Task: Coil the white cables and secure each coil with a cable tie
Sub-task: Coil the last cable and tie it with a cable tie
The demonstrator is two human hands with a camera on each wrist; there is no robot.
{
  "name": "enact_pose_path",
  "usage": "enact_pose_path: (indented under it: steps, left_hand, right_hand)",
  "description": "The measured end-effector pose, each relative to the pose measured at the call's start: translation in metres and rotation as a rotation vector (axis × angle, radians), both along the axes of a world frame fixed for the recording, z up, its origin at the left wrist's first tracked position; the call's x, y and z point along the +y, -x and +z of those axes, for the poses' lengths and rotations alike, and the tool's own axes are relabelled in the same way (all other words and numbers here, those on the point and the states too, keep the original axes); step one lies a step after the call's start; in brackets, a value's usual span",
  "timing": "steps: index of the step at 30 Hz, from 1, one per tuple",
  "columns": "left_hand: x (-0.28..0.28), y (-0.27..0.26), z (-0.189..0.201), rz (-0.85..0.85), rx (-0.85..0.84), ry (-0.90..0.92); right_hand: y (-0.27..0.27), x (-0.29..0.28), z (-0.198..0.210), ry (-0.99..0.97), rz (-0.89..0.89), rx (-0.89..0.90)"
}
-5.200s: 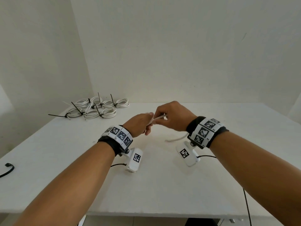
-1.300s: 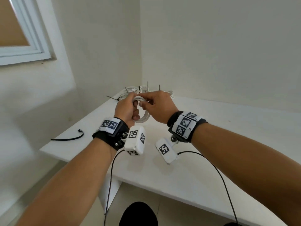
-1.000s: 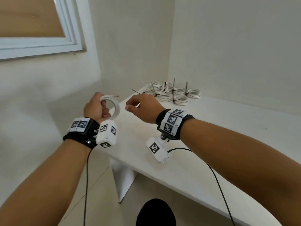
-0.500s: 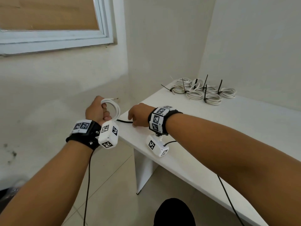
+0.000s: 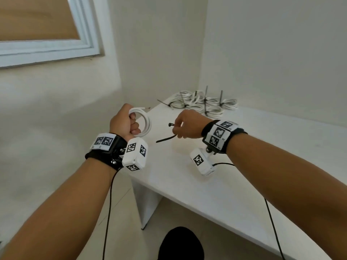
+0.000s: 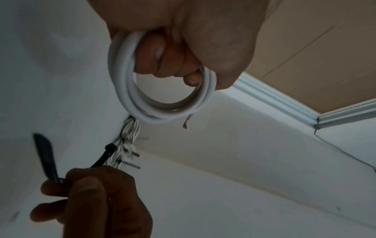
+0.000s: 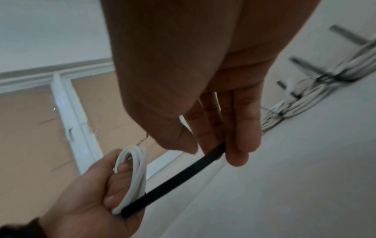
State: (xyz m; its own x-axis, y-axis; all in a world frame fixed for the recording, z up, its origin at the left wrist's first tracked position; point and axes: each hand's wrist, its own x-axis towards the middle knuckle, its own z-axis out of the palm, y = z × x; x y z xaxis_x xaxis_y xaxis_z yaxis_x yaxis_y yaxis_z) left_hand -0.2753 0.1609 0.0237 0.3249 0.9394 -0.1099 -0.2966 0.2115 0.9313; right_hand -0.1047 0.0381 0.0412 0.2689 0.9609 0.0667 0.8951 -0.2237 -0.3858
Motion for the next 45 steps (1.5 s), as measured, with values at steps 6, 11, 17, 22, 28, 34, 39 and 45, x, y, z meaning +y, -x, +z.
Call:
enact_pose_path:
  steps: [6,11,17,22,28,34,39,45]
  left_hand:
    - [-0.065,-0.096,0.01,-0.225,-0.008,-0.006]
    - [-0.131,-0.168,0.013,-0.4,-0.005,0.001]
    - [-0.196,-0.226,0.012,-0.574,0.027,-0.012]
    - [-0.221,-0.249,0.006,-0.713,0.115,-0.156]
    - [-0.223,-0.252,-0.005,-0.811,0.233,-0.358]
    - [-0.22,-0.25,-0.009,-0.854,0.262,-0.394]
    - [-0.219,-0.251,-0.011,-0.866,0.268,-0.408]
    - [-0.214,-0.252,-0.021,-0.838,0.279,-0.395]
  right_hand:
    - [-0.069,-0.082,-0.009,-0.078,-0.207,0.068]
    - [-0.118,-0.145,-0.019,-0.159,-0.321,0.115]
    - [-0.166,-0.204,-0.025,-0.393,-0.509,0.32]
    - [-0.192,-0.228,-0.024,-0.636,-0.633,0.511]
    - [-0.197,-0.227,-0.023,-0.718,-0.617,0.799]
    - [-0.2,-0.214,-0.035,-0.712,-0.606,0.86]
    - [-0.2,-0.211,-0.038,-0.676,-0.562,0.834]
    - [-0.189,-0.209,-0.032,-0.453,-0.436,0.974]
